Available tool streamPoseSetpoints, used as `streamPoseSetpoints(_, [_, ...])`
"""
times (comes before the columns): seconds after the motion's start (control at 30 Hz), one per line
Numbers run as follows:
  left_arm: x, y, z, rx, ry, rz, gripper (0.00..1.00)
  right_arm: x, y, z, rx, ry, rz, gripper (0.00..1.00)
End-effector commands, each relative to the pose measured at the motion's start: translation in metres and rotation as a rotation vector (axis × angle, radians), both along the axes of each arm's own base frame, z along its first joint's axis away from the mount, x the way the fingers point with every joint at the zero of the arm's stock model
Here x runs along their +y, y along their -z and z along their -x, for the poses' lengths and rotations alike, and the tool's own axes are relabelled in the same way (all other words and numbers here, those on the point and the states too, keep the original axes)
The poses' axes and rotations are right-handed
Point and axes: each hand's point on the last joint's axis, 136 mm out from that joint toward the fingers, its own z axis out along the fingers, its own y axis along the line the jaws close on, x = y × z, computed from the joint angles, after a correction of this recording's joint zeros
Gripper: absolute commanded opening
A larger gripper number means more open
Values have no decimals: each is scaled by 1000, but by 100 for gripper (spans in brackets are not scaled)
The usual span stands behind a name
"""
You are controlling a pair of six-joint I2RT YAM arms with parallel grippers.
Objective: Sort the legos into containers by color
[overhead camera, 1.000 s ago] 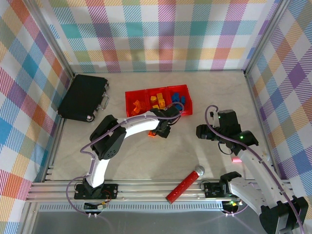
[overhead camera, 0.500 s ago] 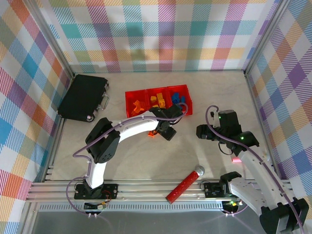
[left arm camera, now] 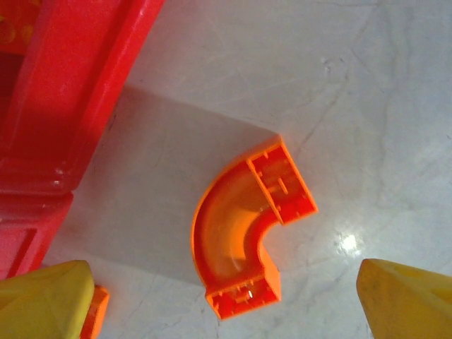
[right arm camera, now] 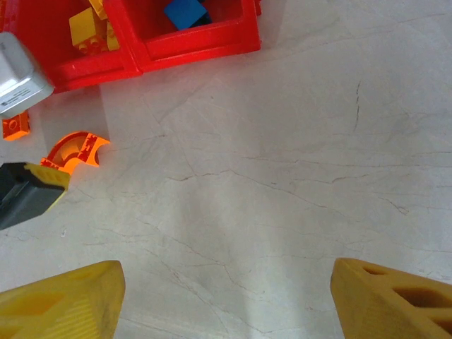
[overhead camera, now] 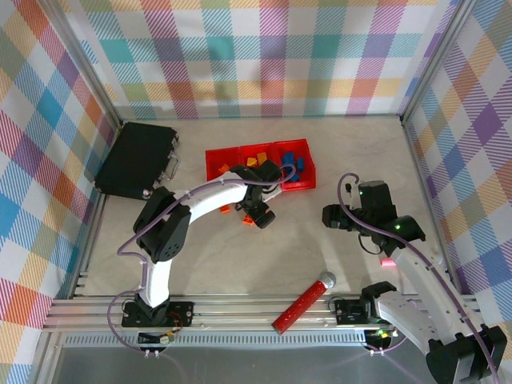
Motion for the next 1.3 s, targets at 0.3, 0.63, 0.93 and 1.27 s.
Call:
streamPoseSetpoints(0.3, [8, 28, -2, 115, 15, -87, 86, 1, 5, -1, 14, -9, -2, 77])
streamPoseSetpoints(0.63, [9, 49, 5, 217, 4, -106, 68, 1, 4, -2, 14, -4, 1, 77])
streamPoseSetpoints(0.93, [7, 62, 20, 312, -18, -101, 47, 0, 3, -2, 15, -1, 1, 77])
streamPoseSetpoints(1.27, [7, 56, 19, 280, -77, -66, 28, 0, 3, -1, 16, 1, 3, 77])
